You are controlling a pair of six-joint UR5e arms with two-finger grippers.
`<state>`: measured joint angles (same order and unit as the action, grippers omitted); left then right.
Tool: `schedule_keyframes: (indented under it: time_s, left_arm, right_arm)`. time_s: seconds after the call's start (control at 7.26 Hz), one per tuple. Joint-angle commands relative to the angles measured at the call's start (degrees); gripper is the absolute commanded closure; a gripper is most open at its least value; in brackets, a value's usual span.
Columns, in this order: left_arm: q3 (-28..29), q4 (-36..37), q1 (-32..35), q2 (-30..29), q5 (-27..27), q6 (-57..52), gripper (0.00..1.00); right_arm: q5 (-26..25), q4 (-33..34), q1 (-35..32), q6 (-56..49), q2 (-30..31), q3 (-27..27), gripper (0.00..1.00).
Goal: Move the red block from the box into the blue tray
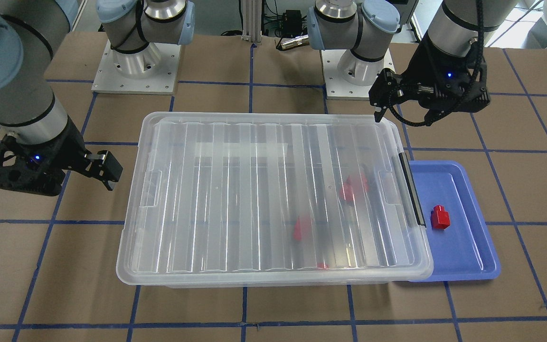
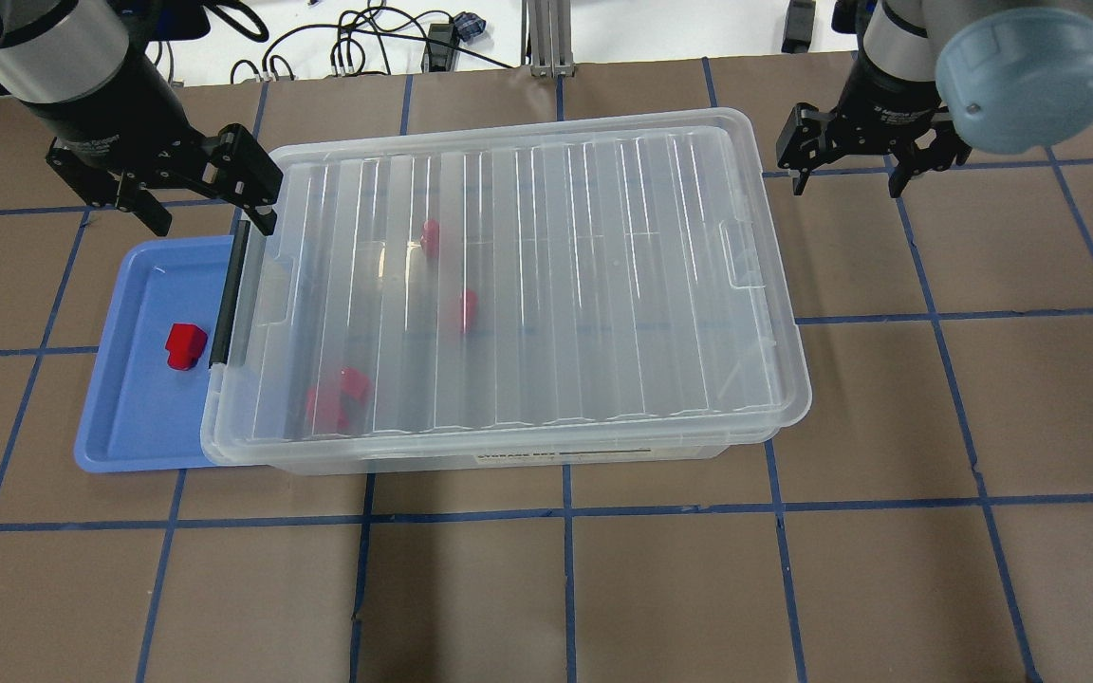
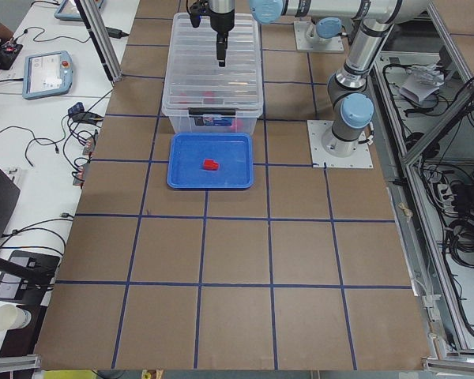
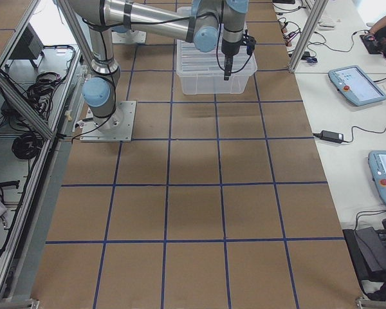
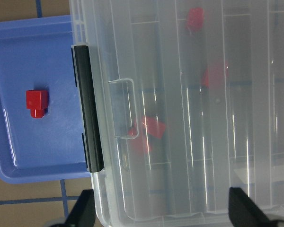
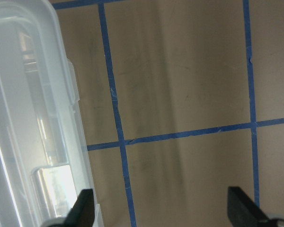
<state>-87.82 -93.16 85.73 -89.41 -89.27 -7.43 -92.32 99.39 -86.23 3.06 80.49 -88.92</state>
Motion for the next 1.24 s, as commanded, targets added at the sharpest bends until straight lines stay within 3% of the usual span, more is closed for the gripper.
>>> schedule_keyframes:
  time_s: [0.0, 0.69, 1.1]
  left_arm:
    - [0.5, 0.1, 0.0, -0.3, 0.1, 0.1, 0.0]
    - [1.2, 3.9, 2.7, -0.5, -0.3, -0.2, 0.0]
    - [1.0, 3.7, 2.6, -1.5, 0.0, 0.1, 0.0]
  right_arm:
    - [0.1, -7.2, -0.7, 0.0, 6.9, 0.1, 0.0]
    - [0.2, -15.8, -4.6, 0.5, 11.7, -0.4, 0.0]
    - [1.9, -16.0, -3.7, -1.6, 11.5, -0.3, 0.0]
